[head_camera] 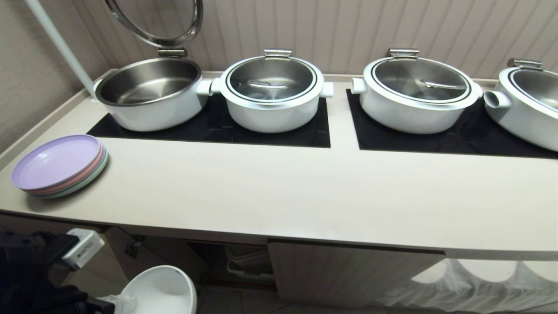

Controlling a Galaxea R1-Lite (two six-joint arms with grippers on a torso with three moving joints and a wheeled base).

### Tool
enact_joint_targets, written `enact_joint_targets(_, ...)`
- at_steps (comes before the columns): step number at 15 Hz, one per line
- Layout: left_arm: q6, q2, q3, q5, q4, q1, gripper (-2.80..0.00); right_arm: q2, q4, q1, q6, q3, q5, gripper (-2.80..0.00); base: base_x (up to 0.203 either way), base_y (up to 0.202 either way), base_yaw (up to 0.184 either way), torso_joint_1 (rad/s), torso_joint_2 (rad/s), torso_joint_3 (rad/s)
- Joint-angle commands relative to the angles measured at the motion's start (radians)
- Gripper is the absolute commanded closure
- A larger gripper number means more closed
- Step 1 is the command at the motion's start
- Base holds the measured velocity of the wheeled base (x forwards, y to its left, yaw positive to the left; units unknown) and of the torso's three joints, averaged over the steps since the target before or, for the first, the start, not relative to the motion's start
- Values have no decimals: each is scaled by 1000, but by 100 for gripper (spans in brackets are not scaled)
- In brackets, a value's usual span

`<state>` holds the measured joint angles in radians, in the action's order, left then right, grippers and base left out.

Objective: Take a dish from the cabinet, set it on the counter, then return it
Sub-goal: Place it on the table

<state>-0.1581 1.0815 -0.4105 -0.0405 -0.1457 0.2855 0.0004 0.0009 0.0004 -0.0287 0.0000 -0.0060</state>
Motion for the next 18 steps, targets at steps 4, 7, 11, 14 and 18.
enact_joint_targets(4,-1,0,6,-4,-5,0,0,0,-1,0,0,0,0,0,0,0,0,0,0,0)
enact_joint_targets(7,-1,-2,15,-4,-3,0,0,0,1,0,0,0,0,0,0,0,0,0,0,0)
enact_joint_targets(11,-1,-3,26,-7,-3,0,0,0,-1,1,0,0,0,0,0,0,0,0,0,0)
enact_joint_targets(14,-3,-2,24,-9,-2,0,0,0,1,1,0,0,0,0,0,0,0,0,0,0)
enact_joint_targets(18,-3,0,24,-27,-1,0,0,0,-1,0,0,0,0,0,0,0,0,0,0,0)
